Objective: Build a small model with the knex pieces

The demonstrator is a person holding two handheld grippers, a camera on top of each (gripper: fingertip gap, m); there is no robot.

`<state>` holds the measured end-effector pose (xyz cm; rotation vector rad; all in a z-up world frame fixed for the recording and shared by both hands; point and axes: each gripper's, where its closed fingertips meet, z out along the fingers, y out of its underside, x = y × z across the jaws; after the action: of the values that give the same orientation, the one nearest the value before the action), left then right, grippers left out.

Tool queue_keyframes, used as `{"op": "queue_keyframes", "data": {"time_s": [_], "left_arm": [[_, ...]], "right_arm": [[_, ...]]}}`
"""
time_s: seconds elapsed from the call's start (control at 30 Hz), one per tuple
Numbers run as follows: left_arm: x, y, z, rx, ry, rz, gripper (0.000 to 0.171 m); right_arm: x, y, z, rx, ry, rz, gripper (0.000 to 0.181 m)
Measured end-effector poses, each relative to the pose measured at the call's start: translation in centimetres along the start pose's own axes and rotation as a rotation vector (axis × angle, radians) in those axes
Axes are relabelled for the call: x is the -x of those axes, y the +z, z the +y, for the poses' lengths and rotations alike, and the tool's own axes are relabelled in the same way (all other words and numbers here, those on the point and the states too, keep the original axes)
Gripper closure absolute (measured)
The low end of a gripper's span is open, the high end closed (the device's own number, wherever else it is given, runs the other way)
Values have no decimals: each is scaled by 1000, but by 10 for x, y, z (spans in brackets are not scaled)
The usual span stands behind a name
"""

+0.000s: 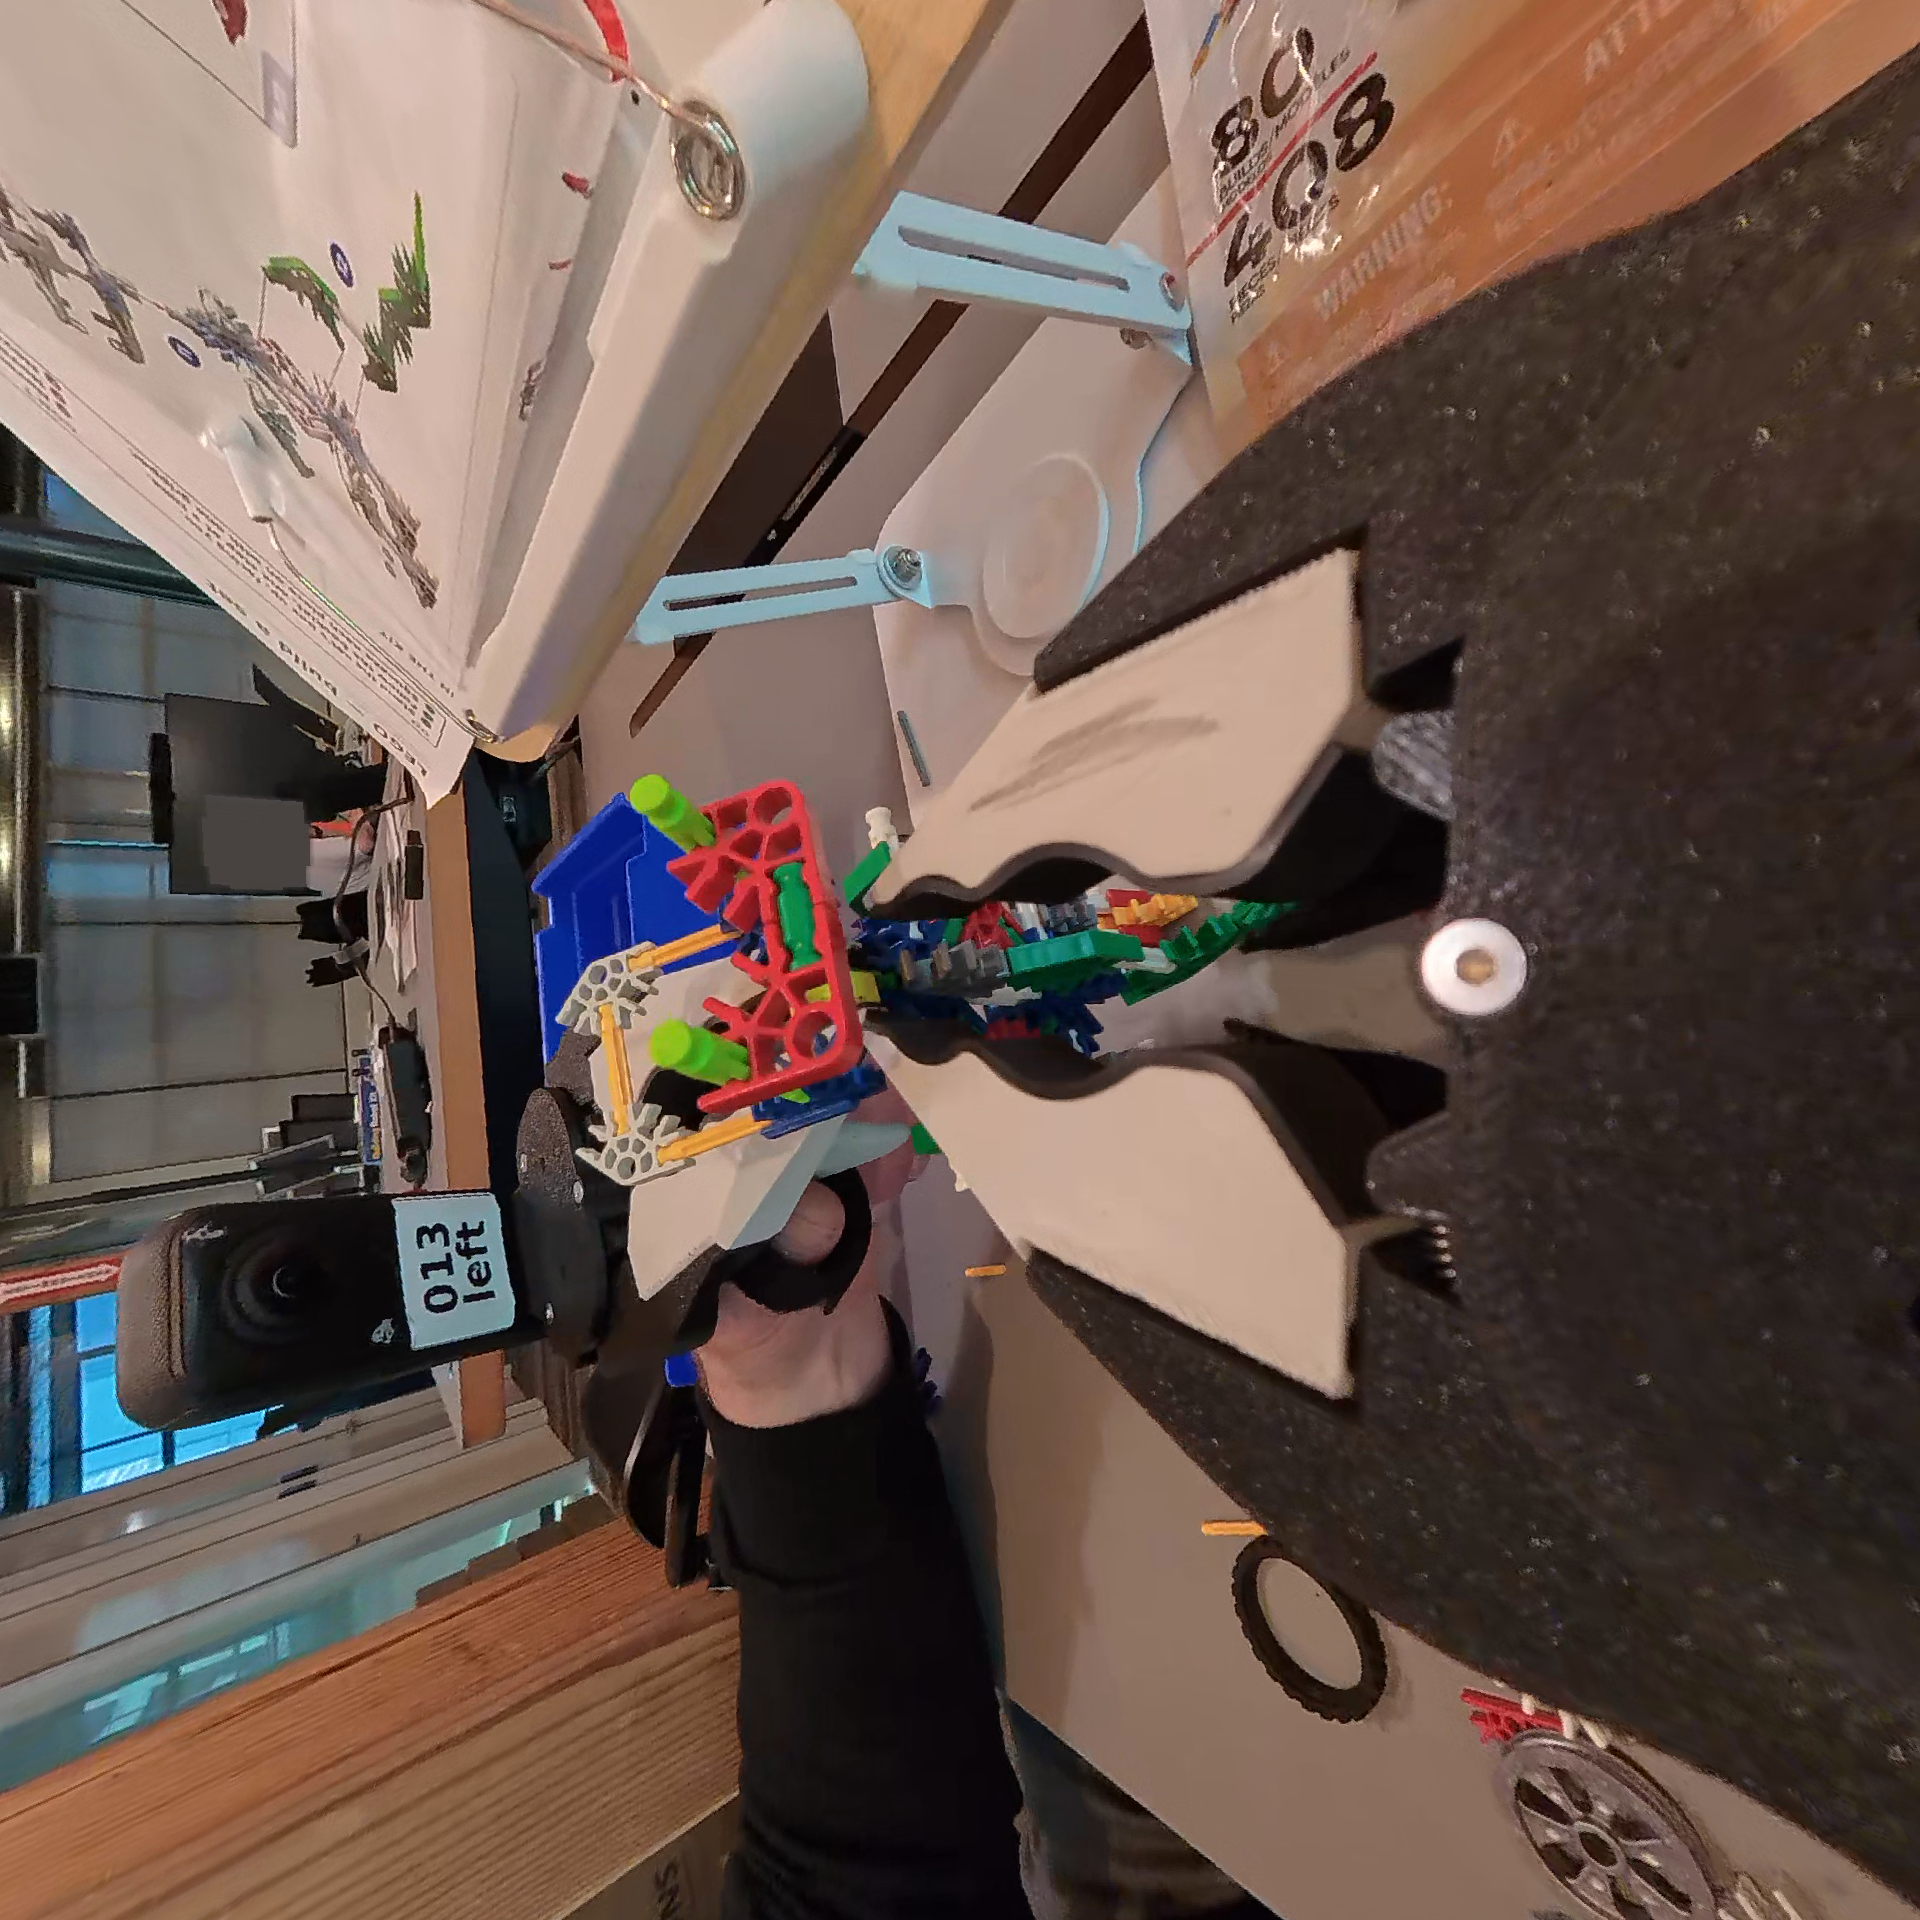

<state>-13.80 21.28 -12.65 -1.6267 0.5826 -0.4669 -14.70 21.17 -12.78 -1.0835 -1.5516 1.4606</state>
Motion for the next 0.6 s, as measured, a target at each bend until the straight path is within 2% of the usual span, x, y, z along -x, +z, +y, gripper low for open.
{"op": "queue_keyframes", "data": {"time_s": [0.17,0.6], "left_arm": [[1,-1,-1,-7,0,2,168],[-1,-2,-5,-40,52,-23,171]], "right_arm": [[6,3,-1,5,-1,-12,178],[9,2,-4,23,40,2,181]]}}
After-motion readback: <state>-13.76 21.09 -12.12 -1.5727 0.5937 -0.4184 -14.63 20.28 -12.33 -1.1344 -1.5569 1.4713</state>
